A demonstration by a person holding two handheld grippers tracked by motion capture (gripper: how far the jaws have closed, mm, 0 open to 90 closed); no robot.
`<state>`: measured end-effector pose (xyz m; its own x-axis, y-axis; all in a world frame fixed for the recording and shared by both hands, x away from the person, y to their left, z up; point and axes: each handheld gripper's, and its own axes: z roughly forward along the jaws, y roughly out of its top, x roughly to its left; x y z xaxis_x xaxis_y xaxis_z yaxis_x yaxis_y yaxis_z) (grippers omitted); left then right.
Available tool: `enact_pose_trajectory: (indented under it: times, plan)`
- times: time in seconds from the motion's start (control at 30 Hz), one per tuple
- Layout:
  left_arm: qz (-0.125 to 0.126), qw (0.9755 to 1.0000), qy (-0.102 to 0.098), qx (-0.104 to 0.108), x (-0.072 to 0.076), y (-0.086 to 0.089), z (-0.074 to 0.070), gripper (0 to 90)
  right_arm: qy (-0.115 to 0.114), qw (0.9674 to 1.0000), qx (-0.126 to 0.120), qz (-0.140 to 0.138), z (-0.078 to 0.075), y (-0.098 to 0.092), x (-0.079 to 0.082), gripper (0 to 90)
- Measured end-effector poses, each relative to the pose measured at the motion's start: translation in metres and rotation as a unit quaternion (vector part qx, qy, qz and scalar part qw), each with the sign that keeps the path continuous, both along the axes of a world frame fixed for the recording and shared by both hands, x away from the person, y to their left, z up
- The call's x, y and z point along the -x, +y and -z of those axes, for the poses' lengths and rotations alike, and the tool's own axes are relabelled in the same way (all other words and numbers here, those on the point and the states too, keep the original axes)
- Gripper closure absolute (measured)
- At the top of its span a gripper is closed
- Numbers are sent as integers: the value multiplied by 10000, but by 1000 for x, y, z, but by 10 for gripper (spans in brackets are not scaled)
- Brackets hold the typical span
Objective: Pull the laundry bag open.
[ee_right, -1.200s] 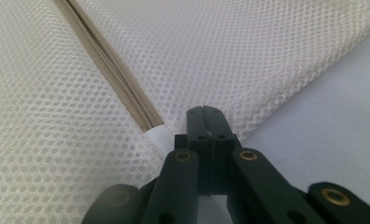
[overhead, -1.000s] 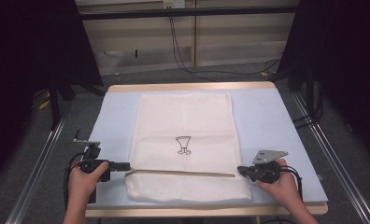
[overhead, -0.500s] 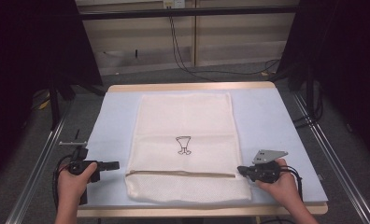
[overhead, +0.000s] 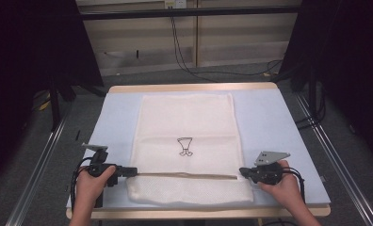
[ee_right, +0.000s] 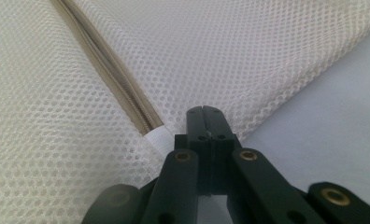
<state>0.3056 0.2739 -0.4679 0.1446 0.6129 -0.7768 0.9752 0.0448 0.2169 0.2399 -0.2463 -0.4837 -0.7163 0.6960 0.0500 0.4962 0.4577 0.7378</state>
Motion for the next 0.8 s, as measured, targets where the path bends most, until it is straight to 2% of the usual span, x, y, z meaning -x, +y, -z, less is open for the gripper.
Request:
enact_pose_trajectory:
  times: [0.07,0.17,0.2,0.23,0.27,0.3,0.33,0.37,0.47,0.53,0.57,0.6,0.63,0.73,0.77,0.8]
  plan:
    - [49,9999,123,17,-1,-2,3,760,5,10000,1,-3,0,0,0,900]
    - [65,9999,123,-65,-1,-1,3,808,-2,10000,-8,-22,0,0,0,900]
    - [-12,9999,157,-31,-1,1,3,803,-1,10000,1,-1,0,0,0,900]
    - [17,9999,99,-52,-1,5,2,788,7,10000,-13,-11,0,0,0,900]
    - [-161,9998,132,-74,0,7,-1,765,5,10000,2,-2,0,0,0,900]
    - [-263,9992,99,-279,1,10,-2,744,-4,10000,-2,-19,0,0,0,900]
    - [-244,9989,98,-379,1,14,-2,736,-3,10000,-6,-25,0,0,0,900]
    - [-303,9989,190,-293,1,15,0,719,0,10000,-6,-23,0,0,0,900]
    - [-313,9990,301,-42,-1,12,5,708,7,10000,0,-9,0,0,0,900]
    - [-260,9989,370,-158,-2,6,8,710,10,10000,8,-14,0,0,0,900]
    - [-98,9989,406,-197,-4,3,9,705,9,10000,14,-18,0,0,0,900]
    - [-173,9986,428,-258,-4,0,10,726,-4,10000,19,-25,0,0,0,900]
    - [-54,9985,439,-328,-4,0,10,776,12,10000,16,-19,0,0,0,900]
    - [-102,9987,448,-236,-3,-1,11,777,-9,10000,21,-22,0,0,0,900]
    - [-209,9984,469,-243,-3,-2,11,776,0,10000,14,-19,0,0,0,900]
    - [-77,9986,465,-238,-3,0,12,787,7,10000,7,-13,0,0,0,900]
